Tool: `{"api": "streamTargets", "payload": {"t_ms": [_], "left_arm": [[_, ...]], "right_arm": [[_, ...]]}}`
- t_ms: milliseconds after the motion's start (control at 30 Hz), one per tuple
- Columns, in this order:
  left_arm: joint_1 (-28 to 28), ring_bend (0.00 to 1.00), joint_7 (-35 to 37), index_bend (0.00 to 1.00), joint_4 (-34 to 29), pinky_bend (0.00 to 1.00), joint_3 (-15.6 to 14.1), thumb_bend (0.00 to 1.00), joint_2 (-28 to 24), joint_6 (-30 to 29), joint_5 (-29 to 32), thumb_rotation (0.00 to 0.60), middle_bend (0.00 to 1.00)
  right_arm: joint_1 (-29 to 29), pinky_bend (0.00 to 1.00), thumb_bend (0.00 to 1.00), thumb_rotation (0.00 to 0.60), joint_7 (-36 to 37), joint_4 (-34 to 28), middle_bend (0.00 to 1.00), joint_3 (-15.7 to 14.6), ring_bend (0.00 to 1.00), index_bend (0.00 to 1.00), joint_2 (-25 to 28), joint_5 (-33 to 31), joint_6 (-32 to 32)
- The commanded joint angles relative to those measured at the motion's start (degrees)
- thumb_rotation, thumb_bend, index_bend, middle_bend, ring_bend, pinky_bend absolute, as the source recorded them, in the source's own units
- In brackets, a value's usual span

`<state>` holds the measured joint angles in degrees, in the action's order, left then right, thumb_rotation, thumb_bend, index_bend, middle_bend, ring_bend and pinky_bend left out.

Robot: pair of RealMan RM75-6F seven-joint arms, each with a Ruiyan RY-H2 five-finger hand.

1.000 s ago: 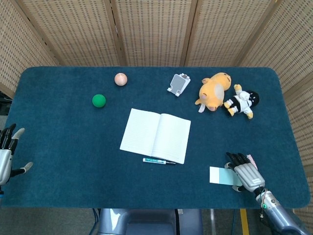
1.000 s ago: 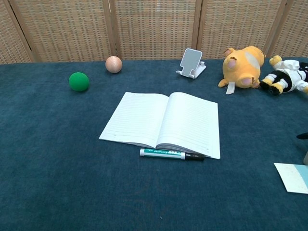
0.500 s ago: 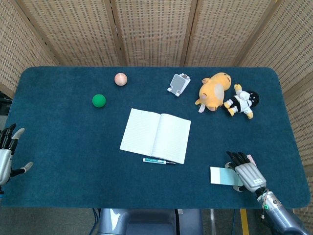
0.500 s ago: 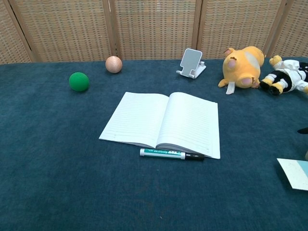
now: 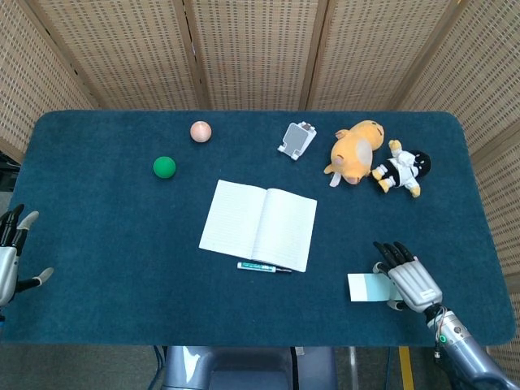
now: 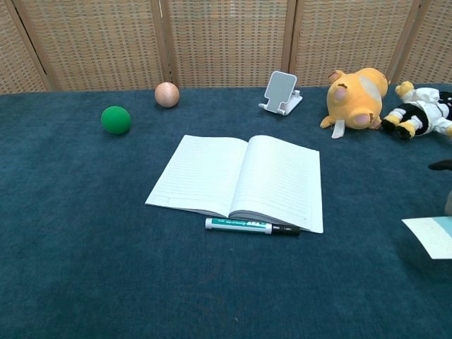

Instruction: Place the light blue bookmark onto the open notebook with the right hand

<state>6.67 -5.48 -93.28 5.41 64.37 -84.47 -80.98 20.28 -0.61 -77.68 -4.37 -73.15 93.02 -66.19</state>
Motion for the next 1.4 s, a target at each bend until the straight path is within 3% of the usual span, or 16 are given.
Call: {"api": "streamTargets", "payload": {"t_ms": [33, 167, 333, 567, 867, 1067, 1400], "left_arm": [[0.2, 0.0, -0.1, 0.0, 0.1, 0.0, 0.1, 0.0, 0.0, 0.4, 0.3, 0.6, 0.0], [0.5, 0.0, -0.1, 0.0, 0.2, 0.0, 0.4, 0.0, 0.0, 1.2, 1.3, 0.6, 0.0], [0.8, 0.0, -0.2, 0.0, 0.1, 0.0, 0.9, 0.0, -0.1, 1.7, 2.2, 0.6, 0.0], [1.9, 0.0, -0.9, 0.0, 0.4, 0.0, 2.0, 0.0, 0.1, 3.9, 5.3, 0.6, 0.0], [3.2, 0.0, -2.5, 0.0, 1.2, 0.0, 3.6, 0.0, 0.6, 6.1, 9.7, 0.6, 0.0], [3.9, 0.0, -2.9, 0.0, 2.2, 0.0, 4.4, 0.0, 1.0, 7.6, 12.3, 0.6, 0.0], [5.1, 0.0, -4.2, 0.0, 3.0, 0.0, 5.2, 0.0, 1.6, 9.5, 15.4, 0.6, 0.0]], "right_arm": [[1.8, 0.02, 0.13, 0.6, -5.3, -3.6, 0.0, 2.3, 0.0, 0.54, 2.2, -0.1, -0.2], [4.8, 0.02, 0.13, 0.6, -11.4, -5.4, 0.0, 5.8, 0.0, 0.54, 3.6, -0.3, 0.2], [9.1, 0.02, 0.13, 0.6, -13.8, -7.1, 0.0, 9.1, 0.0, 0.54, 5.3, -2.0, 4.4], [19.9, 0.02, 0.13, 0.6, -16.4, -7.3, 0.0, 13.8, 0.0, 0.54, 6.3, -3.3, 15.7], [34.3, 0.02, 0.16, 0.6, -17.4, 0.4, 0.0, 18.9, 0.0, 0.54, -1.7, -6.7, 27.9], [42.2, 0.02, 0.16, 0.6, -16.0, 9.7, 0.0, 17.9, 0.0, 0.55, -9.5, -5.4, 33.3], [50.1, 0.04, 0.16, 0.6, -4.8, 23.1, 0.0, 9.3, 0.0, 0.55, -18.2, 7.0, 29.9]]}}
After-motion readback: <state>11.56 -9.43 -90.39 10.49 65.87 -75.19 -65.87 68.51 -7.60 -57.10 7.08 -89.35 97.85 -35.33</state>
